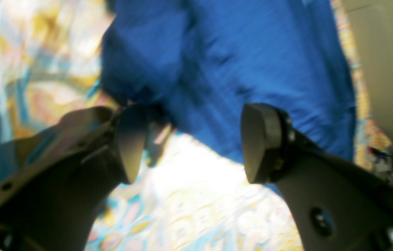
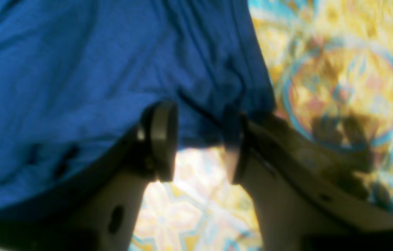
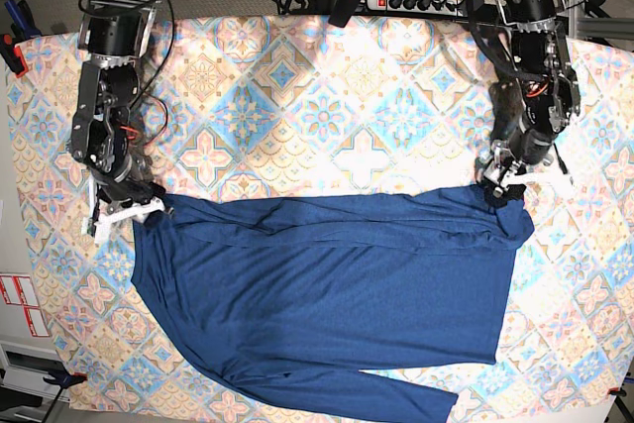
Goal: Fold the T-shirt properly
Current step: 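Hold both corners and drag the shirt across the cloth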
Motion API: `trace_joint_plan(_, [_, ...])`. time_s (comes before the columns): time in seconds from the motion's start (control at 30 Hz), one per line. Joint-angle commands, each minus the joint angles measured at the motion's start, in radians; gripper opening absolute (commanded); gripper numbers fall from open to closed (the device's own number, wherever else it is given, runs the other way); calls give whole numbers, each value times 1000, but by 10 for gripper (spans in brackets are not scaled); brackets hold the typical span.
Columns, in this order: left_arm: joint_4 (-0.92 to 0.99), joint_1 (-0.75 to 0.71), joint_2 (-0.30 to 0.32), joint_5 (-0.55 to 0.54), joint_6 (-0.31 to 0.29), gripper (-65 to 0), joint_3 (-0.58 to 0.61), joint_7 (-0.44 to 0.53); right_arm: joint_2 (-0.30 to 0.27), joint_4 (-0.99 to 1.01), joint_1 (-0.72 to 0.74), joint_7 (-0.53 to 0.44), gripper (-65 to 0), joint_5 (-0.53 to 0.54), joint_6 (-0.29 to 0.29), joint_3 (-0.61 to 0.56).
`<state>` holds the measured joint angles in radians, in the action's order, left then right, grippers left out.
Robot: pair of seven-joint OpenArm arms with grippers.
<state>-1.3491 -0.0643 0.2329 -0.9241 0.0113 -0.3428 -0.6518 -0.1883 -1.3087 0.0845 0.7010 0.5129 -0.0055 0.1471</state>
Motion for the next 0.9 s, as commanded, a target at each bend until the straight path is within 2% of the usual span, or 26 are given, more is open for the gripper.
trace_joint_plan(0.0, [-14, 14, 13, -17, -15, -234, -3, 10, -10, -10, 19, -16, -422, 6, 5, 4])
trace_joint_plan(0.17, [4, 5, 13, -14, -15, -231, -3, 16, -9, -6, 18, -16, -366, 6, 5, 4])
trace_joint_plan(0.5, [187, 106, 13, -13, -15, -232, -5, 22, -9, -6, 18, -16, -365, 6, 5, 4])
trace_joint_plan(0.67, [234, 139, 13, -11, -15, -234, -3, 100, -9, -6, 18, -16, -365, 6, 5, 4])
trace_joint_plan(0.87, [369, 206, 18, -11, -15, -235, -6, 109, -9, -4, 18, -16, -365, 8, 5, 4])
